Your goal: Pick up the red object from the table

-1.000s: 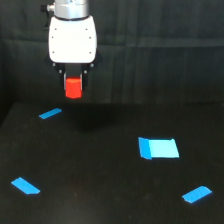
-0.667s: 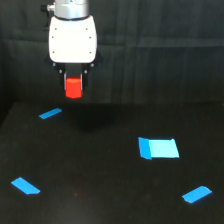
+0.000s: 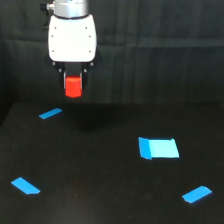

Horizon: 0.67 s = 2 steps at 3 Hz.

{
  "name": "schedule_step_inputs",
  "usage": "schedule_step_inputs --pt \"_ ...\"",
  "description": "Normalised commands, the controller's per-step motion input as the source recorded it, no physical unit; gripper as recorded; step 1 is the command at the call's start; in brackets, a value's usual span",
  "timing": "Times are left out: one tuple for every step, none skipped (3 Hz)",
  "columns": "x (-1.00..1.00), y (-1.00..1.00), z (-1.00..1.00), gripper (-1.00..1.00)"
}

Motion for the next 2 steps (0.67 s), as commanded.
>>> schedule_step_inputs --pt "0.05 0.0 0.02 -1.0" --pt "0.0 -0.1 0.05 -0.92"
